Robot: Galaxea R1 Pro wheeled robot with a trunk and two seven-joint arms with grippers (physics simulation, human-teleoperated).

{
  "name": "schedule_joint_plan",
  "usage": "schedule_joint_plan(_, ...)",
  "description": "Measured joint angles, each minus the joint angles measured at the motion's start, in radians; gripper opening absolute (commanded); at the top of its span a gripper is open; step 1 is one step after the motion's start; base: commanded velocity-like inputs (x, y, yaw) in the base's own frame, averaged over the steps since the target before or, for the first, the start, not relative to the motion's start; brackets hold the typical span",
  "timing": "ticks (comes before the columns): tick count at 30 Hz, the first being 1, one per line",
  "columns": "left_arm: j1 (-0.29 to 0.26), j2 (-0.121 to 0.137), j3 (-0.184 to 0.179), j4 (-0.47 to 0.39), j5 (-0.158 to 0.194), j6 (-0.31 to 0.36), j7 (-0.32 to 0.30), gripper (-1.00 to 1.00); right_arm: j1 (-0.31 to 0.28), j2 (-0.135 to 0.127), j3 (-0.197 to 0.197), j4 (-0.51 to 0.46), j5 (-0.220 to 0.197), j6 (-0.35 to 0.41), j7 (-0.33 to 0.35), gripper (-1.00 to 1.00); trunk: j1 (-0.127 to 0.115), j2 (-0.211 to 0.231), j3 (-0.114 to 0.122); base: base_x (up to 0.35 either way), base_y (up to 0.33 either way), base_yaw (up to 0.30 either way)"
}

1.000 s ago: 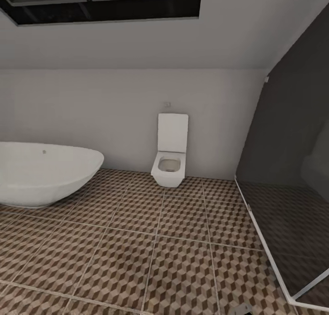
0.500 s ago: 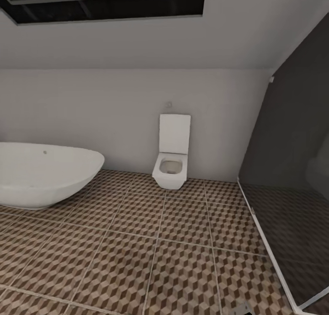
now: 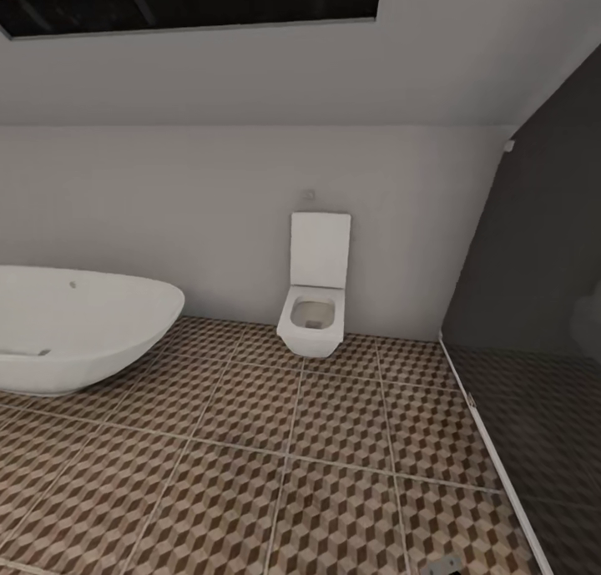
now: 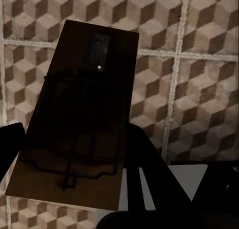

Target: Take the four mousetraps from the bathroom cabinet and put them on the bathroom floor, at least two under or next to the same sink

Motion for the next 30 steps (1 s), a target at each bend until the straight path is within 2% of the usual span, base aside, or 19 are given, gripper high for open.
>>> schedule_joint_plan(6,0.0,0.0,0.0,-0.001,0.0,0.0,-0.001,-1.0,0.0,0.002,0.0,-0.001,-0.001,0.0,0.0,-1.0,0.0,0.0,0.0,0.131,0.0,0.0)
schedule_joint_plan(20,0.0,0.0,0.0,-0.003,0.0,0.0,-0.001,-1.0,0.0,0.002,0.0,-0.002,0.0,0.0,0.0,-1.0,-0.001,0.0,0.0,0.322,0.0,-0.001)
schedule_joint_plan(30,0.0,0.0,0.001,0.002,0.001,0.0,-0.001,-1.0,0.0,0.002,-0.001,-0.002,-0.001,-0.002,0.0,-1.0,0.0,0.0,0.0,0.256,0.0,-0.231)
